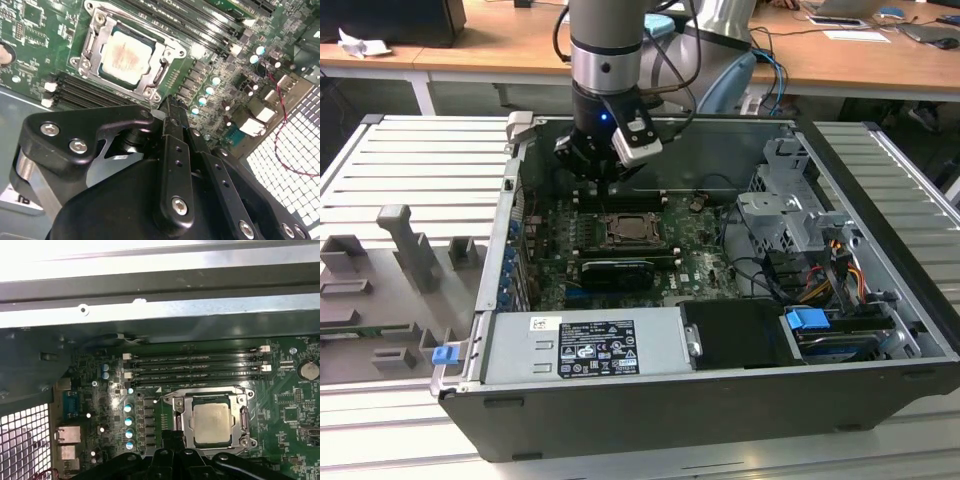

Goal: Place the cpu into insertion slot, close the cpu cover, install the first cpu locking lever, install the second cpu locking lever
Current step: 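Install the first cpu locking lever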

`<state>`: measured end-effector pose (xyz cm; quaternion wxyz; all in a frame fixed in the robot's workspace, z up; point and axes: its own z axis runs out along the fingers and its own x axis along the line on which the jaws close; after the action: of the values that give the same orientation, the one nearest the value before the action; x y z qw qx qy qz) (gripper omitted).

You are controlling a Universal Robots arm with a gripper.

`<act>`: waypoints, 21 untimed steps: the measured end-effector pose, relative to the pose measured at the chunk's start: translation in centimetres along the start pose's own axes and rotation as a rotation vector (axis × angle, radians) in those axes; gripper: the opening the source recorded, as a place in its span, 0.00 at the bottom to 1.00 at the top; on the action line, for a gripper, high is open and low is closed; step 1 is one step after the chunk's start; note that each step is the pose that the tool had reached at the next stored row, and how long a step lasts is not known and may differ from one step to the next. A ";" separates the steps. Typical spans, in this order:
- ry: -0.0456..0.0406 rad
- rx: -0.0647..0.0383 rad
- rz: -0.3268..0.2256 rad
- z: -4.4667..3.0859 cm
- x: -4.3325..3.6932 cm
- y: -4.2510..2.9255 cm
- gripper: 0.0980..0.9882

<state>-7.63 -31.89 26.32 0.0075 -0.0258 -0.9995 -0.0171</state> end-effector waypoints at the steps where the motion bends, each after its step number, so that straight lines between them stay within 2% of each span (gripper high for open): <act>1: 0.0003 0.000 -0.007 0.03 0.05 -0.01 0.01; 4: 0.0008 0.000 -0.023 0.13 0.47 0.04 0.01; 6: 0.0009 0.000 -0.027 0.18 1.13 0.22 0.01; 10: 0.0008 0.000 -0.029 0.25 1.92 0.42 0.01; 12: 0.0009 0.000 -0.030 0.31 2.25 0.75 0.01; 16: 0.0010 0.000 -0.034 0.43 2.35 1.83 0.01; 21: 0.0011 0.000 -0.037 0.53 2.39 2.55 0.01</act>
<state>-9.89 -29.20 25.91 0.0077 -0.0073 -0.9998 -0.0171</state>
